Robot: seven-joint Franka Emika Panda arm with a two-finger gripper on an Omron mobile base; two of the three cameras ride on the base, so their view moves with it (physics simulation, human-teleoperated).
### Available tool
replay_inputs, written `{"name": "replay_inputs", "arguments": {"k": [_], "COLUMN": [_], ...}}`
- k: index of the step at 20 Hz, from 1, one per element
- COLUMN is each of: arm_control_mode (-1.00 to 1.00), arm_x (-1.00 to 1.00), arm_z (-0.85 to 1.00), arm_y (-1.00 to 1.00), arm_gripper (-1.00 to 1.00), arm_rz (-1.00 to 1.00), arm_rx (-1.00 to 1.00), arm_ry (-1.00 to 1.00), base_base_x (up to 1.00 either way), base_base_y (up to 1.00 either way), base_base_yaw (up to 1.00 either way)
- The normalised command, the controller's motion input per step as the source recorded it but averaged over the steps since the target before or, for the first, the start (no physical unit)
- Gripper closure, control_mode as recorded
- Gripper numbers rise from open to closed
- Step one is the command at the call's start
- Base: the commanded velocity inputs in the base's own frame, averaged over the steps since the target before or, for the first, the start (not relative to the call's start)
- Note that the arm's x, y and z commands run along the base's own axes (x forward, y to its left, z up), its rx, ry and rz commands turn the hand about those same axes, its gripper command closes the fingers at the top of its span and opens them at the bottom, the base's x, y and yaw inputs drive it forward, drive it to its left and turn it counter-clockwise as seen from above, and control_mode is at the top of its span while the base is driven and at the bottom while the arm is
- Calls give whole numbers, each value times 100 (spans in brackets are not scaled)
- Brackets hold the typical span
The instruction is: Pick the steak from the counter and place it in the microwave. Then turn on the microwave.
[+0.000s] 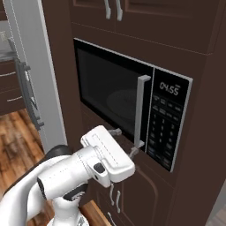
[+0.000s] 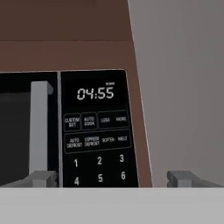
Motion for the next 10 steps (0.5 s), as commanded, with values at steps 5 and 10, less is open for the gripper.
{"name": "replay_inputs", "arguments": {"k": [5,10], "arm_control_mode": [-100,-100], "arm_x": [-16,-2], "arm_z": [-27,-28], "arm_y": [2,0], "arm_gripper": [-100,-100], "arm_rz": [3,7], "arm_rx": [-10,-9], "arm_ry": [5,4], "base_base_x": [0,0], "base_base_y": [0,0], "base_base_yaw": [0,0]}}
